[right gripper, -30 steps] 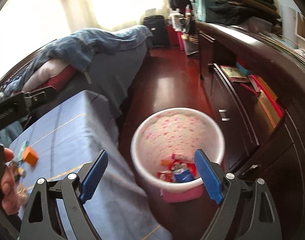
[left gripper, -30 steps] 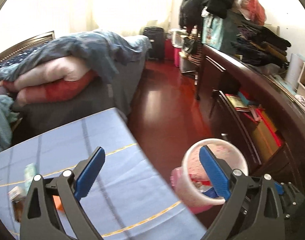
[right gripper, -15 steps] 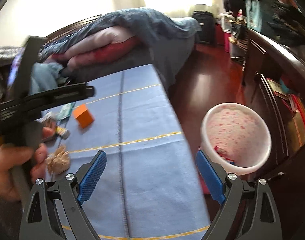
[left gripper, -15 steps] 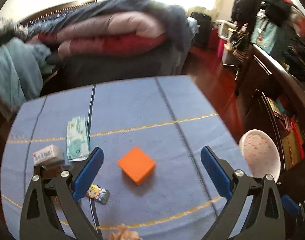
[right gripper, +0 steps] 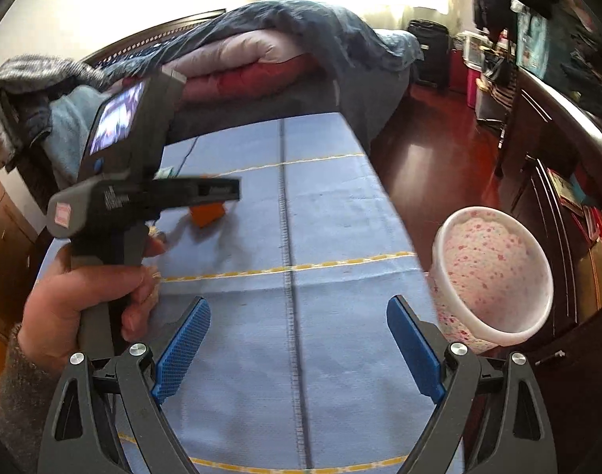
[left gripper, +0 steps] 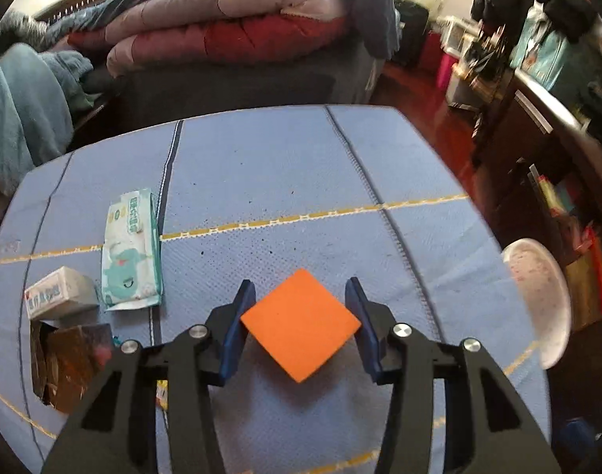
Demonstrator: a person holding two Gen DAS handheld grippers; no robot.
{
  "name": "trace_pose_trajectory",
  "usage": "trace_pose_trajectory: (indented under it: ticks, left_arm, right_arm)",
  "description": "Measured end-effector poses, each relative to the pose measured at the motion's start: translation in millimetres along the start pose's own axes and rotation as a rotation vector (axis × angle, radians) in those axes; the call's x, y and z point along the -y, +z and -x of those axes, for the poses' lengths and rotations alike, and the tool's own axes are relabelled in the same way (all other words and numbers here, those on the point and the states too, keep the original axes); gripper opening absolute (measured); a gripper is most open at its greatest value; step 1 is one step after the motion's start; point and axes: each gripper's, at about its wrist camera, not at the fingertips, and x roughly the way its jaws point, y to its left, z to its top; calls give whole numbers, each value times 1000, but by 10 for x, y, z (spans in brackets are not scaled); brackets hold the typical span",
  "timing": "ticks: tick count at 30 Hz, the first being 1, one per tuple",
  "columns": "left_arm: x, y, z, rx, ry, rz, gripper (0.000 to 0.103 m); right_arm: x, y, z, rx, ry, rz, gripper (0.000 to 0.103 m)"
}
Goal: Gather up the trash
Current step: 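Grasp the orange sticky note with the left tool while the right tool grasps the crumpled tissue, then carry the sticky note and tissue over the wastebasket with both tools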
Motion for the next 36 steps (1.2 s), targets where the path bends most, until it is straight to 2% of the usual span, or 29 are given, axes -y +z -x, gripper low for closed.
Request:
trace_pose_trajectory:
  ticks: [5, 8, 9, 13, 17, 19, 21, 22, 23, 24, 31, 36]
  left_arm:
    - [-306, 32, 506, 108, 3, 23, 48]
    - [-546, 21, 786, 156, 35, 48, 48]
    - [-643, 27, 849, 167, 48, 59, 48]
    - [-987, -35, 1037, 183, 84, 107, 48]
    - [-1269, -117, 1129, 190, 125, 146, 48]
    - [-1350, -150, 1155, 190, 137, 158, 48]
    - [-1416, -182, 1176, 189, 139, 170, 48]
    - [-1443, -189, 1184, 188, 138, 174, 48]
    - [-1454, -199, 1187, 187, 136, 178, 48]
    - [-1456, -202, 1187, 187, 133, 180, 48]
    - [-1182, -193, 1242, 198, 97, 139, 48]
    - [-746, -130, 1288, 213, 49, 68, 48]
  right_arm:
    - [-329, 10, -146, -10, 83, 34, 90]
    - [-506, 23, -250, -26, 136, 52, 92]
    - [-602, 25, -304, -34, 162, 64, 96]
    - [-881, 13, -434, -58, 204, 108, 96]
    - [-1069, -38, -555, -72, 182, 153, 96]
    - [-1123, -70, -574, -75, 160, 170, 87]
    - [-1162, -107, -592, -85, 139, 185, 64]
    - [-1165, -119, -580, -73, 117, 194, 58]
    - [-1156, -124, -570, -73, 107, 197, 33]
    - [-1127, -128, -553, -79, 108, 192, 26]
    - [-867, -132, -351, -51, 107, 138, 25]
    - [-566, -108, -181, -27, 91, 86, 25]
